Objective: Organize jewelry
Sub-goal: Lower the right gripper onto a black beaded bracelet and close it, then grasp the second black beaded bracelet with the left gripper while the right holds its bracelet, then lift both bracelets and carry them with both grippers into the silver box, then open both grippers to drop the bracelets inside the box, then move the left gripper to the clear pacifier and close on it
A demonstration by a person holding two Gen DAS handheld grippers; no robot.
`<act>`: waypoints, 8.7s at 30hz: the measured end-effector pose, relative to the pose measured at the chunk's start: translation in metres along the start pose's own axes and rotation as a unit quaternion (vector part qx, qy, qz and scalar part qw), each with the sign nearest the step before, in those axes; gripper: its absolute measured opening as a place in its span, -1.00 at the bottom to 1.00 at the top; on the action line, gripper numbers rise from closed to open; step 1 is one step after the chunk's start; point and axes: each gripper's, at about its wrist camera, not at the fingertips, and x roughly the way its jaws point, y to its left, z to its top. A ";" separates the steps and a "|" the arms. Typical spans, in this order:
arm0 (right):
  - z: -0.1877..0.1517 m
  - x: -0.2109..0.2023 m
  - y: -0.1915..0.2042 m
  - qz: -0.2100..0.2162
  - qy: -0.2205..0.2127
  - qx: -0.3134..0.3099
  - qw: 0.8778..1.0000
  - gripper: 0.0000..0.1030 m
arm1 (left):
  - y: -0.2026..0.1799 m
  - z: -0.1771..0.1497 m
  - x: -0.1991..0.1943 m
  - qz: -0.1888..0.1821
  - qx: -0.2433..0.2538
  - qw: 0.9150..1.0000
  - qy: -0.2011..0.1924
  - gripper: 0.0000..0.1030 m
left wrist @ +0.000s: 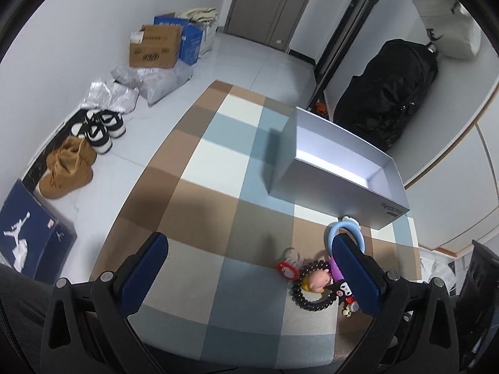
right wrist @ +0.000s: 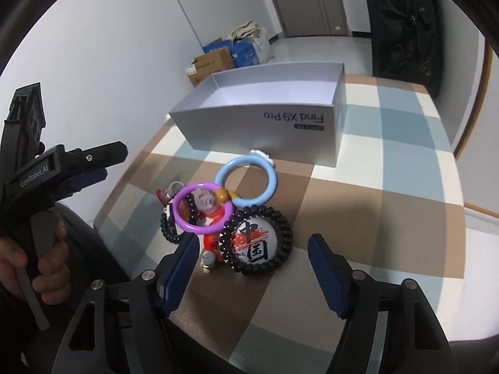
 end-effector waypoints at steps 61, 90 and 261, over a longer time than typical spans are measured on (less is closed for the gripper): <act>0.011 -0.032 -0.018 -0.006 -0.077 0.043 0.996 -0.13 | -0.047 -0.030 -0.013 -0.056 0.134 0.989 0.029 -1.00; 0.019 -0.024 -0.021 0.016 -0.074 0.058 0.995 -0.13 | -0.026 -0.022 0.031 -0.101 0.046 0.987 0.115 0.03; 0.049 -0.032 0.015 0.006 -0.085 -0.004 0.996 1.00 | 0.007 0.016 0.055 -0.083 0.144 0.970 0.177 -0.78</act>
